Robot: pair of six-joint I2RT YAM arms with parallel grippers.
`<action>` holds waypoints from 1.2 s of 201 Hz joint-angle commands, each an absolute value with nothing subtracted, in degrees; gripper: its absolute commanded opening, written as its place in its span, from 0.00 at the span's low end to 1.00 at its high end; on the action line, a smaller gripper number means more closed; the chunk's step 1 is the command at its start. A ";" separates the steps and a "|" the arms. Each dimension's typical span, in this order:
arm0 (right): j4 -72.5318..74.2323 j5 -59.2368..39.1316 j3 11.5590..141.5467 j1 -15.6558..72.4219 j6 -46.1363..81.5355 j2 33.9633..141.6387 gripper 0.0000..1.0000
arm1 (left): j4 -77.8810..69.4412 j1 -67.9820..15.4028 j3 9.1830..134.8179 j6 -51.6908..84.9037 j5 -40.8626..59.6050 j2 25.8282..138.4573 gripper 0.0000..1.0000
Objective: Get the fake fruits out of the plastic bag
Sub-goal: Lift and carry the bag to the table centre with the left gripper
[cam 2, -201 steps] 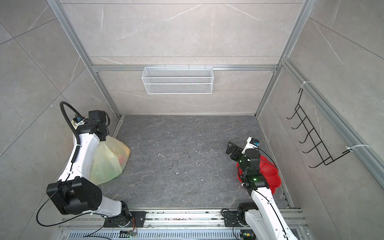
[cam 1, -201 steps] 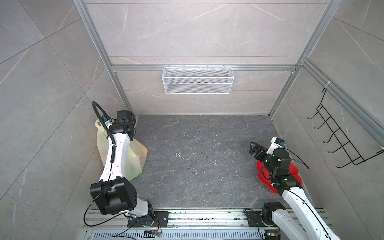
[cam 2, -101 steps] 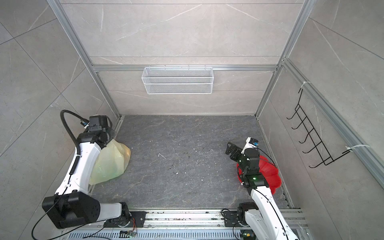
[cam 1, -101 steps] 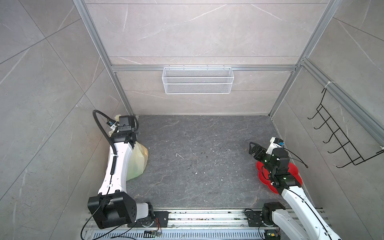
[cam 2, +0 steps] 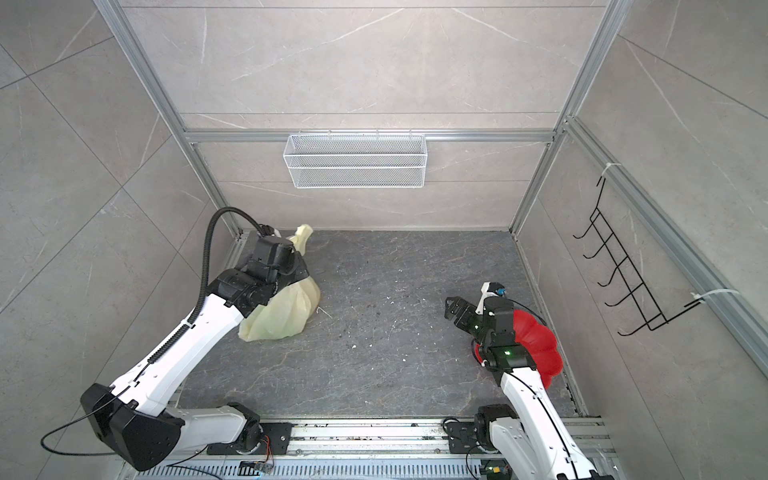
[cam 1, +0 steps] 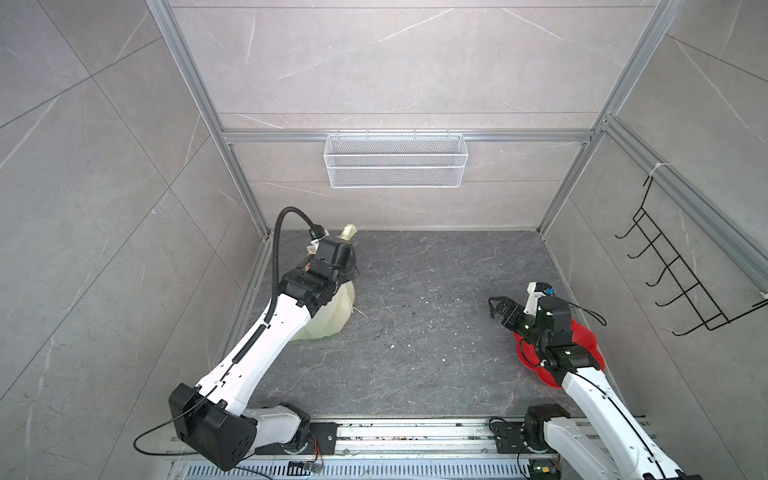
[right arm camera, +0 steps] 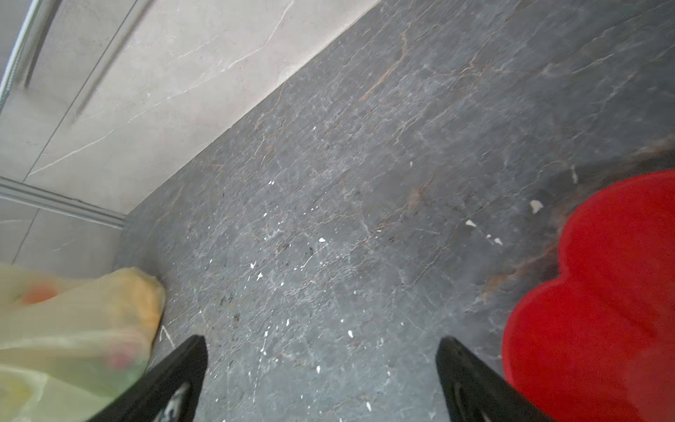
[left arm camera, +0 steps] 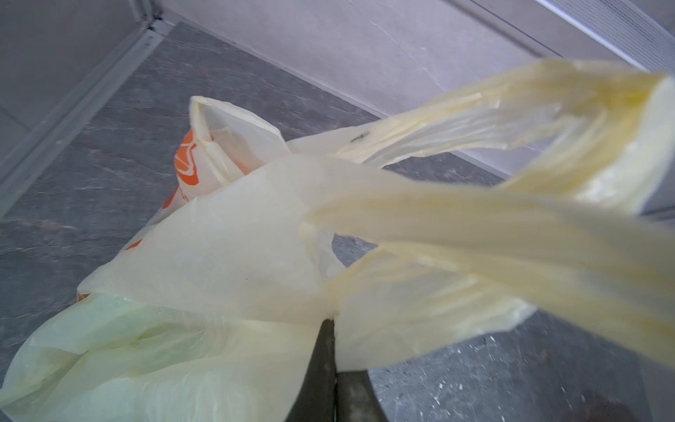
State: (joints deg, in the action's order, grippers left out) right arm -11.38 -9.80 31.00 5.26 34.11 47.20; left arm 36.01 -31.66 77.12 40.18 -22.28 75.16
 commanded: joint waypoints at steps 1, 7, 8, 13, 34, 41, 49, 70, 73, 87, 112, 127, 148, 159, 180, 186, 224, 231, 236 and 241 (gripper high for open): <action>-14.74 -12.83 34.13 8.52 34.32 46.41 1.00 | 30.19 -35.78 79.67 43.31 -22.01 76.38 0.00; -15.29 -12.10 34.70 9.99 34.03 46.32 1.00 | 28.92 -36.99 80.04 43.71 -20.92 77.21 0.00; -15.38 -11.98 34.80 10.22 33.98 46.32 1.00 | 28.74 -37.21 80.10 43.74 -20.79 77.32 0.00; -15.87 -11.23 35.30 11.61 33.77 46.32 1.00 | 27.97 -38.21 80.68 43.72 -19.82 78.08 0.00; -17.52 -6.61 37.32 17.46 33.01 46.41 1.00 | 26.62 -42.77 84.60 41.01 -18.61 81.88 0.00; -17.79 -5.34 37.76 18.91 32.75 46.53 1.00 | 26.54 -44.19 86.22 39.27 -18.35 82.99 0.00; -17.92 -4.24 38.20 20.33 32.70 46.81 1.00 | 26.47 -45.33 87.89 37.08 -17.51 84.12 0.00; -18.26 -1.93 39.00 21.70 32.89 47.78 1.00 | 27.15 -47.92 92.20 29.24 -13.23 86.53 0.00; -18.40 -1.49 39.13 21.71 32.88 47.88 1.00 | 27.66 -48.43 93.10 27.93 -12.89 86.83 0.00; -19.48 0.89 39.84 21.78 32.96 48.16 1.00 | 31.52 -51.42 97.11 20.42 -14.72 87.79 0.00; -20.48 4.91 41.07 21.77 32.94 47.05 1.00 | 35.26 -53.96 98.56 11.16 -18.49 85.84 0.00; -20.23 5.22 42.02 21.79 32.48 46.58 1.00 | 34.09 -53.96 95.24 7.76 -20.39 82.28 0.00; -19.77 4.00 43.45 21.85 32.35 47.23 1.00 | 30.95 -53.81 88.55 4.10 -23.90 77.33 0.00; -18.90 2.66 43.68 22.00 32.42 47.74 1.00 | 29.21 -52.91 85.35 2.34 -26.37 75.92 0.00; -17.70 1.67 44.03 22.93 32.51 49.31 1.00 | 27.93 -47.27 82.19 2.37 -23.86 76.20 0.00; -17.45 1.67 44.03 23.34 32.59 49.75 1.00 | 27.22 -45.45 81.70 2.66 -21.70 76.69 0.00; -15.92 2.77 43.07 25.01 33.35 50.93 1.00 | 19.73 -39.95 82.97 -2.38 -9.54 83.96 0.00; -15.84 2.82 42.90 25.17 33.50 50.97 1.00 | 19.39 -39.73 84.29 -4.58 -6.88 85.95 0.00; -15.80 2.86 42.81 25.27 33.49 51.06 1.00 | 19.34 -39.68 85.29 -6.35 -5.05 87.29 0.00; -15.82 2.86 42.66 25.33 33.55 51.06 1.00 | 19.40 -39.64 86.32 -7.98 -3.74 88.61 0.00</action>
State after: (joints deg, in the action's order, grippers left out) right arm -17.32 2.22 42.74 24.75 33.45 51.00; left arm 26.04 -39.75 81.28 0.95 -13.15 83.57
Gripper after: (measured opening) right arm 0.998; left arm 0.043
